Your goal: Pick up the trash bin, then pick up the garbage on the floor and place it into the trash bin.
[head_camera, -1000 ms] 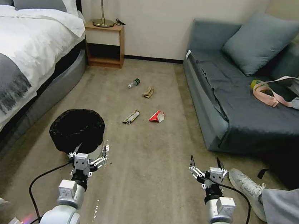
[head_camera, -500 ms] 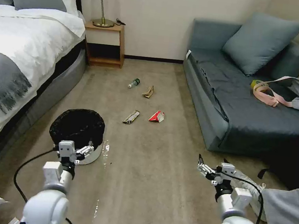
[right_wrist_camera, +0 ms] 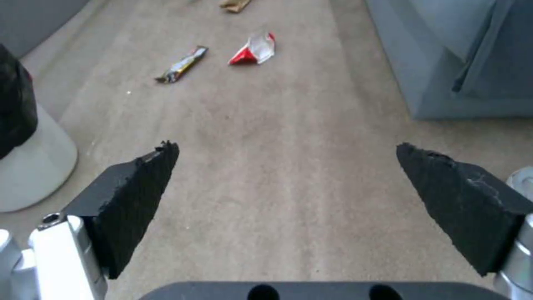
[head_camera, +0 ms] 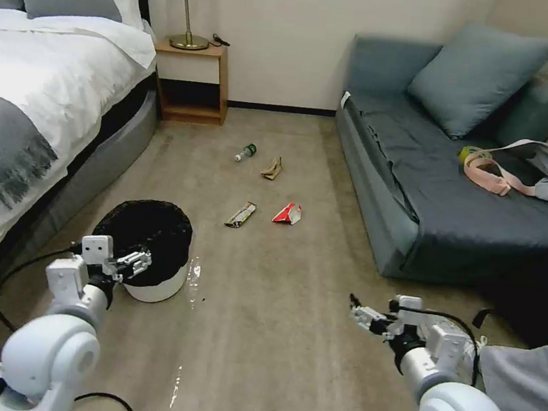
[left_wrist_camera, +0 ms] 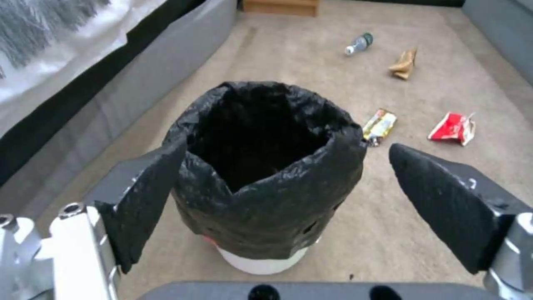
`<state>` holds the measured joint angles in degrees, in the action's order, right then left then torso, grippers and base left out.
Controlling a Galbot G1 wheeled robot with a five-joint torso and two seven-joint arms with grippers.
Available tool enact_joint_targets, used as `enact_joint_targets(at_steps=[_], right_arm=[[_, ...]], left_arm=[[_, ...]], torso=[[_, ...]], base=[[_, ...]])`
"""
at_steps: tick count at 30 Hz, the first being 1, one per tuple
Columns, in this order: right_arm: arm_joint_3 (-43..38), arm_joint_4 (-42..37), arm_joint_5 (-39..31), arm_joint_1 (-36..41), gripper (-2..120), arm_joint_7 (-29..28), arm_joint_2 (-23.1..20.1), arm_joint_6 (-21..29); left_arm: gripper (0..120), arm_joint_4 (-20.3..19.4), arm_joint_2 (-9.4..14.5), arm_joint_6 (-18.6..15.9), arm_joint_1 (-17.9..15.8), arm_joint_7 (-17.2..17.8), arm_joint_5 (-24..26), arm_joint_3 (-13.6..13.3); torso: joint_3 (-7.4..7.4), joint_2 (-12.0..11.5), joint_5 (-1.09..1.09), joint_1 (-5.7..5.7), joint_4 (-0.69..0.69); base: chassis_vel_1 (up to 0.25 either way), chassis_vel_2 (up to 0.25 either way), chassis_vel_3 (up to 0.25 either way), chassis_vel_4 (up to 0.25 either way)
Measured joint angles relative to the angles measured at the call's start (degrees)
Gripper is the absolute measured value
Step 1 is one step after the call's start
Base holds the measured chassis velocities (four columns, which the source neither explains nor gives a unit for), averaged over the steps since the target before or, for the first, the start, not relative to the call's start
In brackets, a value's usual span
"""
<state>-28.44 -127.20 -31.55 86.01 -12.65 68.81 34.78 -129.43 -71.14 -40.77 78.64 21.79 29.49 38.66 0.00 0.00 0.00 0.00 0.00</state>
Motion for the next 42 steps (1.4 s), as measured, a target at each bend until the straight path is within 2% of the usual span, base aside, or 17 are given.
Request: enact_joint_targets(at_steps=[11,16,18,19,22,23,27,28,31,32,34,36,38,39,42], right_arm=[[0.5,0.9,0.6,-0.2,100,0.6,0.0,-0.9],[0.8,1.1,0.9,-0.3,100,0.8,0.2,-1.2],[1.2,1.4,1.5,-0.2,100,1.0,0.2,-1.6],[1.2,1.4,1.5,-0.2,100,1.0,0.2,-1.6],[1.6,1.7,2.5,0.2,100,1.7,0.4,-2.2],[1.6,1.7,2.5,0.2,100,1.7,0.4,-2.2],[2.0,1.8,3.1,0.3,100,2.4,0.5,-2.5],[2.0,1.8,3.1,0.3,100,2.4,0.5,-2.5],[2.8,1.5,3.7,0.2,100,2.7,0.5,-2.6],[2.8,1.5,3.7,0.2,100,2.7,0.5,-2.6],[3.2,1.1,3.9,0.1,100,3.0,0.5,-2.5],[3.2,1.0,3.9,0.1,100,3.1,0.5,-2.5],[3.1,0.8,3.9,-0.1,100,3.6,-0.3,-2.5],[3.1,0.8,3.9,-0.1,100,3.6,-0.3,-2.5],[2.0,0.3,2.9,-1.6,100,4.2,-2.9,-2.5]], left_arm=[[98,1.3,0.3,0.2,-0.8,-0.2,-0.2,0.5],[98,2.3,1.4,-0.5,-2.3,0.3,1.1,1.0],[98,2.8,3.1,-1.4,-4.2,1.1,3.7,2.3],[98,2.8,3.1,-1.4,-4.2,1.1,3.7,2.3],[98,5.1,6.1,-1.5,-8.3,3.0,9.1,4.2],[98,5.1,6.1,-1.5,-8.3,3.0,9.1,4.2],[97,9.9,9.0,-1.5,-12.4,3.8,12.3,4.7],[97,9.9,9.0,-1.5,-12.4,3.8,12.3,4.7],[97,14.7,10.5,-1.5,-15.7,4.8,14.9,4.3],[97,14.7,10.5,-1.5,-15.7,4.8,14.9,4.3],[95,18.2,11.1,-1.5,-17.6,5.0,15.6,3.7],[95,19.1,11.2,-1.5,-18.1,5.1,15.7,3.5],[94,23.0,11.6,-1.5,-19.7,5.2,15.9,2.8],[94,23.0,11.6,-1.5,-19.7,5.2,15.9,2.8],[89,26.7,11.8,-1.5,-20.5,5.3,16.6,2.4]], torso=[[0.00,0.0,-0.01,0.00,0.00],[0.00,0.0,-0.01,0.00,0.00],[0.00,0.0,0.00,0.00,0.00],[0.00,0.0,0.00,0.00,0.00],[0.00,0.0,-0.01,0.00,0.00],[0.00,0.0,-0.01,0.00,0.00],[0.00,0.0,-0.01,0.00,0.00],[0.00,0.0,-0.01,0.00,0.00],[0.00,0.0,-0.01,0.00,0.00],[0.00,0.0,-0.01,0.00,0.00],[0.00,0.0,-0.01,0.00,0.00],[0.00,0.0,0.00,0.00,0.00],[0.00,0.0,-0.01,0.00,0.00],[0.00,0.0,-0.01,0.00,0.00],[0.00,0.0,-0.01,0.00,0.00]], base=[[0.000,0.000,0.000,0.000],[0.000,0.000,0.000,0.000],[0.000,0.000,0.000,0.000],[0.000,0.000,0.000,0.000],[0.000,0.000,0.000,0.000],[0.000,0.000,0.000,0.000],[0.000,0.000,0.000,0.000],[0.000,0.000,0.000,0.000],[0.000,0.000,0.000,0.000],[0.000,0.000,0.000,0.000],[0.000,0.000,0.000,0.000],[0.000,0.000,0.000,0.000],[0.000,0.000,0.000,0.000],[0.000,0.000,0.000,0.000],[0.000,0.000,0.000,0.000]])
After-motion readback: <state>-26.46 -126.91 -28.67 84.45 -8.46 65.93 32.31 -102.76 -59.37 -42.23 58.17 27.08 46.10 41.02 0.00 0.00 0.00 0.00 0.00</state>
